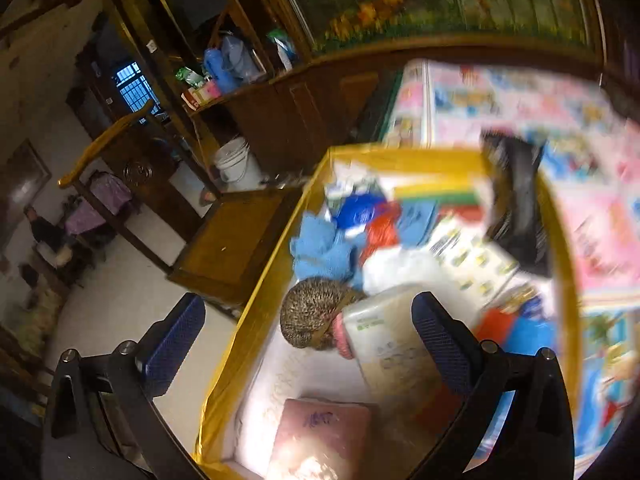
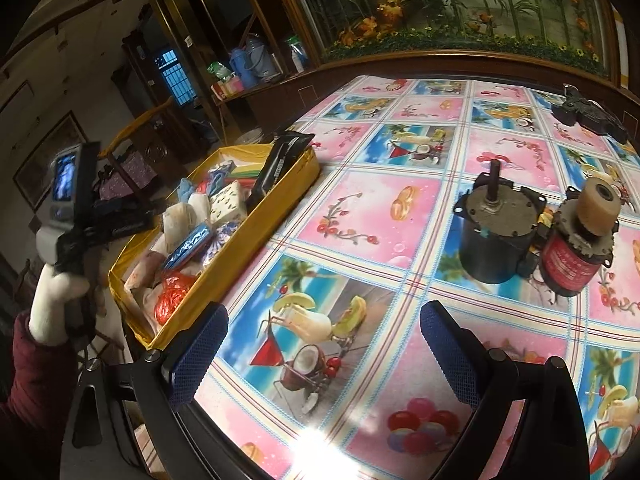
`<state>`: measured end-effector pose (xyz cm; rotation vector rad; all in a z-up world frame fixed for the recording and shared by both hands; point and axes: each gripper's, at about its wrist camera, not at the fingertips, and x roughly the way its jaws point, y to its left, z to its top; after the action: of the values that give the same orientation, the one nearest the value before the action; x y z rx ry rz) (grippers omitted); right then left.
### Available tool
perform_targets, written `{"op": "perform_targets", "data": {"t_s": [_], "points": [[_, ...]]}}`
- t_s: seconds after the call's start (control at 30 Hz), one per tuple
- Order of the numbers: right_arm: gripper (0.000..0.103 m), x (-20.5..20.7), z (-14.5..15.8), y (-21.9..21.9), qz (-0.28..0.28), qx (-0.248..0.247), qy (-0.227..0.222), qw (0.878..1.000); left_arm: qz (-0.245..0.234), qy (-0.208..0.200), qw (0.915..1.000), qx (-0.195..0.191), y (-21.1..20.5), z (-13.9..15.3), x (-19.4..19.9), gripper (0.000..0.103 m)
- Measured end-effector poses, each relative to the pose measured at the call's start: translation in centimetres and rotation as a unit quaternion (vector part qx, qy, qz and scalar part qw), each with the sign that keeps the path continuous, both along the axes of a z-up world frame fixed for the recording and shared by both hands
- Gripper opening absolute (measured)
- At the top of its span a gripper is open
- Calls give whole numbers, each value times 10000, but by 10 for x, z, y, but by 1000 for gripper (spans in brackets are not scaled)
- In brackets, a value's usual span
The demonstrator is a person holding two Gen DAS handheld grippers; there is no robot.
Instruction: Organize soft objects
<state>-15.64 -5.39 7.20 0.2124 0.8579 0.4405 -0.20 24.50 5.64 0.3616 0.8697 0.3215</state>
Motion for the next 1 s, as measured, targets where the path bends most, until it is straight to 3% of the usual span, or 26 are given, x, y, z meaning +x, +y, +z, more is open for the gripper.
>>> {"op": "perform_targets", "data": {"t_s": [0.07,0.17,0.37,0.43,0.6,0.7,0.83,0.93,1.0], "points": [[99,-1,0,4,10,-49,4,10000,-164,409,9990,-39,0,-17,4,103],[99,-1,2,7,-7,-96,-1,10000,-260,581,9972,-390,6,-9,-8,103],[99,10,1,14,-11,25,105,9999,-132,180,9966,-794,19,13,-6,103],[99,11,-1,20,19,8,131,9999,-107,212,9970,-735,18,6,6,103],[99,8,-3,31,75,-198,177,9996,-69,863,9962,25,13,-23,25,103],[99,8,-2,33,95,-225,177,9995,-141,852,9963,-41,20,-23,11,103],[99,16,-6,41,136,-155,247,9995,-311,492,9960,-679,31,-2,-8,103],[99,18,-9,50,212,-174,269,9993,-532,-139,9913,-1199,32,28,-30,103],[99,18,-9,55,252,-241,254,9991,-521,-841,9856,-1374,34,56,-53,103]]}}
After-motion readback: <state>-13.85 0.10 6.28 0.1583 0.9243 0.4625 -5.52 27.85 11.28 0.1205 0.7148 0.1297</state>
